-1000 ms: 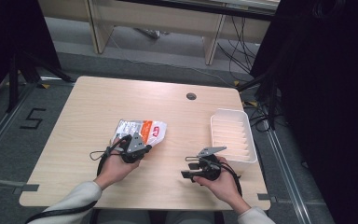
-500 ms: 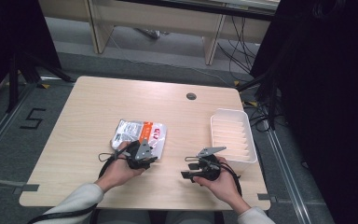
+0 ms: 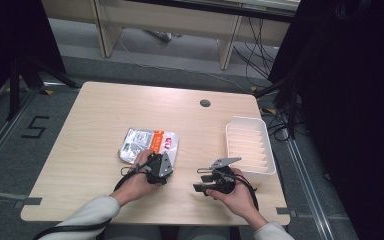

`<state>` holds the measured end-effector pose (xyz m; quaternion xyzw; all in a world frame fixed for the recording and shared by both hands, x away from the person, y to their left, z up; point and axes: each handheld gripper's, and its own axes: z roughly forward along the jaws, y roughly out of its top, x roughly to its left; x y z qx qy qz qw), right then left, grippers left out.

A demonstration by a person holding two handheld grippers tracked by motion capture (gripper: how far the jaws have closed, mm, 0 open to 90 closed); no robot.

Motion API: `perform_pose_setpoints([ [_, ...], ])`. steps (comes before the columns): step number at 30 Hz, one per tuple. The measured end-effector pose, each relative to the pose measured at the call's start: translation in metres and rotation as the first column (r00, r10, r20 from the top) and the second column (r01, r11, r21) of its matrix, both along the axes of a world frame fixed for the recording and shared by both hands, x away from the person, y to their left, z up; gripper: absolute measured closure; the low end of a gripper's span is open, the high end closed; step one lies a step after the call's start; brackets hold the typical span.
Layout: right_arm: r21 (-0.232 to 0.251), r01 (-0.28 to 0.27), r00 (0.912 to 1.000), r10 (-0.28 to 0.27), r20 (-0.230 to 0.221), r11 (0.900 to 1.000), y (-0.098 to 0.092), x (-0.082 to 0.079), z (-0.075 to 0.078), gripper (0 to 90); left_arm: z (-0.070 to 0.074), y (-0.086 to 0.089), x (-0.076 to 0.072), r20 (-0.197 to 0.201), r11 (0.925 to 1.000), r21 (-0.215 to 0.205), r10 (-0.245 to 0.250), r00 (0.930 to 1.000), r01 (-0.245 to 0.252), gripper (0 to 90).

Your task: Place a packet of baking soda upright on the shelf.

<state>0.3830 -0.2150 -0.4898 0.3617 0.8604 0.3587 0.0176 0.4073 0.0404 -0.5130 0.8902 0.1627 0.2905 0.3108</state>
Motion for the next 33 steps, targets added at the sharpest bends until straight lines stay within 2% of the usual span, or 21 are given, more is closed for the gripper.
perform_pose_setpoints([
  [1, 0.0, 0.0, 1.0, 0.0, 0.0, 1.0, 0.0, 0.0, 0.0, 48.7, 0.0, 0.0, 0.0, 0.0, 1.0, 0.0, 0.0, 1.0, 0.0, 37.9],
  [5, 0.002, 0.0, 1.0, 0.0, -0.002, 1.0, 0.0, 0.0, 0.0, 48.7, 0.0, 0.0, 0.0, 0.056, 0.9982, 0.06, 0.005, 0.9984, -0.008, 38.4],
  [9, 0.002, -0.001, 1.0, 0.001, 0.001, 1.0, 0.0, 0.0, 0.0, 48.7, 0.0, 0.001, -0.001, 0.062, 0.9973, 0.072, 0.012, 0.998, -0.016, 42.9],
  [10, 0.001, -0.001, 1.0, 0.001, 0.0, 1.0, 0.0, 0.0, 0.0, 48.7, 0.0, 0.003, 0.0, 0.086, 0.9949, 0.095, 0.025, 0.996, -0.034, 44.6],
  [12, 0.0, 0.0, 1.0, 0.0, 0.0, 1.0, 0.0, 0.0, 0.0, 48.7, -0.001, 0.004, 0.0, 0.079, 0.9949, 0.091, 0.035, 0.9962, -0.043, 47.7],
  [13, 0.001, -0.001, 1.0, 0.001, 0.003, 1.0, 0.0, 0.0, 0.0, 48.7, -0.001, 0.006, 0.002, 0.065, 0.9952, 0.073, 0.06, 0.9961, -0.065, 49.1],
  [15, 0.0, -0.001, 1.0, 0.001, 0.002, 1.0, 0.0, 0.0, 0.0, 48.7, -0.001, 0.007, 0.002, 0.055, 0.9952, 0.066, 0.068, 0.9962, -0.072, 52.9],
  [16, 0.0, -0.001, 1.0, 0.001, 0.002, 1.0, 0.0, 0.0, 0.0, 48.7, -0.002, 0.008, 0.003, 0.032, 0.9952, 0.054, 0.08, 0.9963, -0.082, 55.1],
  [18, 0.0, -0.002, 1.0, 0.002, 0.002, 1.0, 0.0, 0.0, 0.0, 48.7, -0.001, 0.008, 0.003, 0.025, 0.9949, 0.047, 0.088, 0.9958, -0.09, 62.3],
  [20, 0.0, -0.002, 1.0, 0.002, 0.001, 1.0, 0.0, 0.0, 0.0, 48.7, -0.002, 0.01, 0.004, -0.018, 0.994, 0.023, 0.108, 0.994, -0.107, 71.4],
  [21, 0.0, -0.002, 1.0, 0.002, 0.001, 1.0, 0.0, 0.0, 0.0, 48.7, -0.002, 0.01, 0.004, -0.018, 0.994, 0.023, 0.108, 0.994, -0.107, 74.9],
  [24, 0.001, -0.001, 1.0, 0.001, -0.002, 1.0, 0.0, 0.0, 0.0, 48.7, -0.002, 0.013, 0.005, -0.052, 0.9929, 0.004, 0.119, 0.9915, -0.119, 83.0],
  [25, 0.02, 0.005, 0.9999, -0.006, 0.009, 1.0, 0.001, 0.0, -0.002, 48.7, -0.002, 0.014, 0.006, -0.093, 0.9917, -0.031, 0.122, 0.9882, -0.125, 88.6],
  [26, 0.02, 0.005, 0.9999, -0.006, 0.009, 1.0, 0.001, 0.0, -0.002, 48.7, -0.002, 0.014, 0.006, -0.093, 0.9917, -0.031, 0.122, 0.9882, -0.125, 89.4],
  [27, 0.021, 0.005, 0.9999, -0.005, 0.009, 1.0, 0.001, 0.0, -0.002, 48.6, -0.002, 0.017, 0.009, -0.115, 0.99, -0.062, 0.119, 0.9862, -0.127, 89.7],
  [31, 0.024, 0.006, 0.9999, -0.006, 0.012, 1.0, 0.001, 0.0, -0.002, 48.7, 0.001, 0.02, 0.011, -0.128, 0.9882, -0.079, 0.12, 0.9845, -0.131, 89.9],
  [32, 0.0, -0.004, 1.0, 0.004, 0.001, 1.0, 0.0, 0.0, 0.0, 48.7, 0.003, 0.022, 0.012, -0.137, 0.9861, -0.099, 0.119, 0.9834, -0.133, 90.0],
  [33, 0.0, -0.004, 1.0, 0.004, 0.001, 1.0, 0.0, 0.0, 0.0, 48.7, 0.003, 0.022, 0.012, -0.137, 0.9861, -0.099, 0.119, 0.9834, -0.133, 90.0],
])
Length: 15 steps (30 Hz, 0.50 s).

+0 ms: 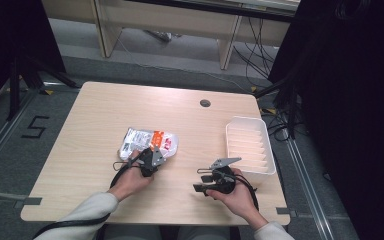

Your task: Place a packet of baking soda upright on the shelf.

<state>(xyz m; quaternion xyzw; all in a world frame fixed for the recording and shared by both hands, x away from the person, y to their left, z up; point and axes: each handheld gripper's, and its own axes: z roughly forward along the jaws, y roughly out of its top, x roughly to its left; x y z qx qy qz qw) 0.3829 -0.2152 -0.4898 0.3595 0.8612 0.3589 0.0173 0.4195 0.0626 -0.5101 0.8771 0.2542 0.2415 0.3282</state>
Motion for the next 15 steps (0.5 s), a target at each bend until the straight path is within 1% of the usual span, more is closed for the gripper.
perform_pose_setpoints([
  [1, 0.0, 0.002, 1.0, -0.002, 0.001, 1.0, 0.0, 0.0, 0.0, 48.6, 0.003, 0.003, 0.001, 0.004, 0.9999, -0.006, -0.012, 0.9999, 0.012, 90.0],
  [2, 0.0, 0.001, 1.0, -0.001, 0.001, 1.0, 0.0, 0.0, 0.0, 48.7, 0.006, 0.004, 0.001, 0.003, 0.9998, -0.001, -0.021, 0.9998, 0.021, 90.0],
  [3, 0.0, 0.001, 1.0, -0.001, 0.002, 1.0, 0.0, 0.0, 0.0, 48.6, 0.006, 0.004, 0.001, 0.003, 0.9998, -0.001, -0.021, 0.9998, 0.021, 90.0],
  [4, 0.0, 0.001, 1.0, -0.001, 0.002, 1.0, -0.001, 0.0, 0.0, 48.6, 0.009, 0.006, 0.001, 0.019, 0.9994, -0.013, -0.032, 0.9993, 0.032, 90.0],
  [6, 0.0, 0.001, 1.0, -0.001, 0.001, 1.0, 0.0, 0.0, 0.0, 48.6, 0.01, 0.008, 0.001, 0.021, 0.9992, -0.018, -0.035, 0.9992, 0.035, 90.0],
  [9, -0.001, 0.002, 1.0, -0.002, -0.002, 1.0, 0.0, 0.0, 0.0, 48.6, 0.014, 0.013, 0.002, 0.01, 0.9982, -0.052, -0.03, 0.9995, 0.03, 90.0],
  [10, 0.0, 0.001, 1.0, -0.001, 0.0, 1.0, 0.0, 0.0, 0.0, 48.6, 0.017, 0.016, 0.002, 0.011, 0.9965, -0.079, -0.026, 0.9996, 0.026, 90.0],
  [11, 0.0, 0.001, 1.0, -0.001, 0.0, 1.0, 0.0, 0.0, 0.0, 48.6, 0.017, 0.016, 0.002, 0.011, 0.9965, -0.079, -0.026, 0.9996, 0.026, 90.0],
  [12, 0.0, 0.001, 1.0, -0.001, 0.0, 1.0, 0.0, 0.0, 0.0, 48.6, 0.02, 0.018, 0.002, 0.022, 0.9959, -0.087, -0.022, 0.9995, 0.024, 90.0],
  [13, 0.0, 0.001, 1.0, -0.001, 0.0, 1.0, 0.0, 0.0, 0.0, 48.6, 0.024, 0.019, -0.001, 0.018, 0.9932, -0.113, -0.026, 0.9995, 0.028, 90.0],
  [14, 0.0, 0.001, 1.0, -0.001, 0.0, 1.0, 0.0, 0.0, 0.0, 48.6, 0.024, 0.019, -0.001, 0.018, 0.9932, -0.113, -0.026, 0.9995, 0.028, 90.0],
  [15, 0.001, 0.0, 1.0, 0.0, 0.002, 1.0, -0.001, 0.0, 0.0, 48.6, 0.027, 0.02, -0.002, 0.023, 0.993, -0.112, -0.036, 0.9991, 0.038, 90.0],
])
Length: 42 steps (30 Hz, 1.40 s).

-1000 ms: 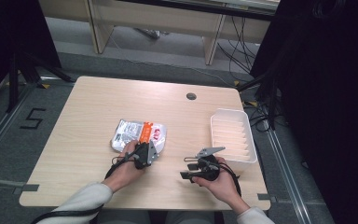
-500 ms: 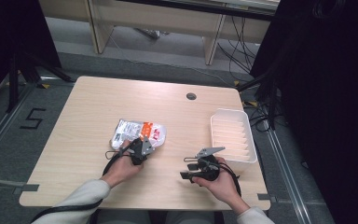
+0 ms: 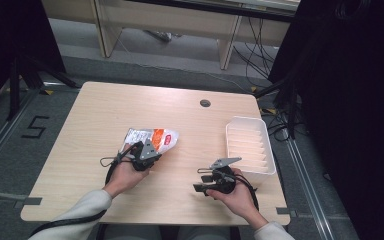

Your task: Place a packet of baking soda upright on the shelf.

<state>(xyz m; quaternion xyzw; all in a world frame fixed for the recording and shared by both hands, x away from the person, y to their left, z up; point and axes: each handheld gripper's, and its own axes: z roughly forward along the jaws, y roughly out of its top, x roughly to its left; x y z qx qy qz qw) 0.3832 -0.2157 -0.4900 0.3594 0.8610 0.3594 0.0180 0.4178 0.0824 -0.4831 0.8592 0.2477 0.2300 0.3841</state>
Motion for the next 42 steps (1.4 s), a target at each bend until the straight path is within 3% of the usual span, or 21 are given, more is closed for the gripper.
perform_pose_setpoints([
  [8, -0.007, -0.006, 0.9996, 0.007, 0.028, 1.0, -0.002, 0.001, 0.006, 47.6, 0.022, 0.0, -0.02, 0.041, 0.9976, -0.045, -0.051, 0.9978, 0.053, 90.0],
  [10, 0.0, -0.011, 0.9973, 0.011, 0.073, 1.0, -0.001, 0.002, 0.011, 45.0, 0.028, 0.002, -0.026, 0.057, 0.9958, -0.065, -0.06, 0.9965, 0.064, 90.0],
  [14, -0.064, -0.064, 0.98, 0.075, 0.184, 0.996, 0.0, 0.006, 0.035, 40.6, 0.04, 0.005, -0.038, 0.079, 0.9915, -0.095, -0.081, 0.9936, 0.088, 90.0],
  [15, -0.102, -0.082, 0.9664, 0.104, 0.235, 0.991, 0.001, 0.009, 0.05, 38.0, 0.043, 0.007, -0.041, 0.085, 0.9909, -0.091, -0.092, 0.9922, 0.1, 90.0],
  [16, -0.102, -0.082, 0.9664, 0.104, 0.235, 0.991, 0.001, 0.009, 0.05, 38.0, 0.045, 0.007, -0.044, 0.089, 0.9886, -0.109, -0.094, 0.9916, 0.104, 90.0],
  [19, -0.162, -0.133, 0.9374, 0.177, 0.3, 0.978, 0.004, 0.018, 0.075, 35.4, 0.051, 0.01, -0.055, 0.082, 0.9824, -0.133, -0.122, 0.9891, 0.132, 90.0],
  [20, -0.182, -0.154, 0.9164, 0.209, 0.341, 0.971, 0.01, 0.023, 0.09, 34.0, 0.055, 0.011, -0.062, 0.082, 0.9781, -0.143, -0.14, 0.9867, 0.151, 90.0],
  [21, -0.204, -0.179, 0.9058, 0.242, 0.347, 0.962, 0.013, 0.025, 0.098, 32.8, 0.058, 0.011, -0.065, 0.092, 0.9761, -0.14, -0.154, 0.9837, 0.166, 90.0],
  [22, -0.204, -0.179, 0.9058, 0.242, 0.347, 0.962, 0.013, 0.025, 0.098, 32.8, 0.058, 0.011, -0.065, 0.092, 0.9761, -0.14, -0.154, 0.9837, 0.166, 90.0],
  [24, -0.27, -0.225, 0.8725, 0.317, 0.372, 0.936, 0.027, 0.03, 0.116, 30.8, 0.062, 0.011, -0.07, 0.096, 0.971, -0.142, -0.18, 0.9791, 0.192, 90.0],
  [25, -0.27, -0.225, 0.8725, 0.317, 0.372, 0.936, 0.027, 0.03, 0.116, 30.8, 0.064, 0.01, -0.073, 0.089, 0.9682, -0.152, -0.187, 0.9783, 0.199, 90.0],
  [26, -0.286, -0.239, 0.8577, 0.34, 0.386, 0.928, 0.032, 0.031, 0.12, 30.3, 0.067, 0.011, -0.075, 0.095, 0.9661, -0.146, -0.201, 0.9751, 0.213, 90.0],
  [27, -0.293, -0.254, 0.855, 0.356, 0.377, 0.922, 0.036, 0.032, 0.126, 29.7, 0.069, 0.01, -0.078, 0.093, 0.9643, -0.15, -0.206, 0.9742, 0.218, 90.0],
  [28, -0.307, -0.271, 0.8377, 0.38, 0.392, 0.913, 0.041, 0.032, 0.13, 29.0, 0.071, 0.011, -0.079, 0.1, 0.9611, -0.145, -0.222, 0.9699, 0.235, 90.0],
  [30, -0.326, -0.324, 0.8138, 0.437, 0.383, 0.888, 0.049, 0.031, 0.138, 28.3, 0.074, 0.011, -0.083, 0.088, 0.9526, -0.177, -0.235, 0.9679, 0.248, 90.0],
  [33, -0.359, -0.386, 0.7821, 0.508, 0.361, 0.849, 0.06, 0.029, 0.14, 27.4, 0.079, 0.009, -0.086, 0.094, 0.9451, -0.169, -0.267, 0.9591, 0.28, 90.0],
  [34, -0.393, -0.404, 0.7634, 0.541, 0.353, 0.826, 0.065, 0.028, 0.142, 27.3, 0.079, 0.008, -0.088, 0.091, 0.9437, -0.172, -0.27, 0.9584, 0.283, 90.0],
  [39, -0.407, -0.424, 0.7443, 0.567, 0.353, 0.809, 0.069, 0.026, 0.147, 27.1, 0.082, 0.006, -0.092, 0.082, 0.9333, -0.173, -0.305, 0.9489, 0.315, 90.0],
  [40, -0.41, -0.433, 0.7392, 0.576, 0.349, 0.803, 0.07, 0.026, 0.148, 27.0, 0.082, 0.006, -0.092, 0.079, 0.9318, -0.177, -0.308, 0.9482, 0.317, 90.0],
  [41, -0.427, -0.464, 0.7205, 0.611, 0.327, 0.776, 0.072, 0.025, 0.147, 27.2, 0.083, 0.006, -0.092, 0.086, 0.929, -0.171, -0.318, 0.9442, 0.328, 90.0],
  [42, -0.427, -0.464, 0.7205, 0.611, 0.327, 0.776, 0.072, 0.025, 0.147, 27.2, 0.084, 0.006, -0.092, 0.085, 0.9264, -0.175, -0.323, 0.9426, 0.333, 90.0],
])
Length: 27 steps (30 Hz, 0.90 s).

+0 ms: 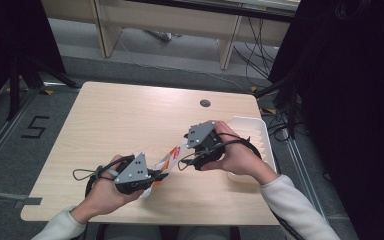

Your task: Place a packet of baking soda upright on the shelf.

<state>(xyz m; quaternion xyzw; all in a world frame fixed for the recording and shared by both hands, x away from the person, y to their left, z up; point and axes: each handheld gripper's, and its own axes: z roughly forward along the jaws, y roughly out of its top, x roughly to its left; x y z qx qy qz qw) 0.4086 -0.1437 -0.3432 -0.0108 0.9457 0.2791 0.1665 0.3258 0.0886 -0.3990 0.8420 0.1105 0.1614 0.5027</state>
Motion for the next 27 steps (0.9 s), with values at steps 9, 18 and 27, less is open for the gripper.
perform_pose_setpoints([
  [9, -0.119, -0.125, 0.9913, 0.119, -0.056, 0.985, 0.011, 0.005, -0.012, 48.5, 0.004, -0.001, -0.004, -0.015, 0.9992, -0.018, -0.035, 0.9993, 0.035, 90.0],
  [18, -0.274, -0.119, 0.9894, 0.09, -0.114, 0.954, 0.004, 0.004, -0.022, 78.2, 0.006, 0.008, 0.002, 0.0, 0.999, -0.041, -0.019, 0.9998, 0.019, 90.0],
  [27, -0.249, -0.094, 0.9868, 0.057, -0.151, 0.964, -0.005, 0.001, -0.019, 89.9, 0.004, 0.019, 0.012, -0.016, 0.994, -0.096, 0.052, 0.9985, -0.053, 90.0],
])
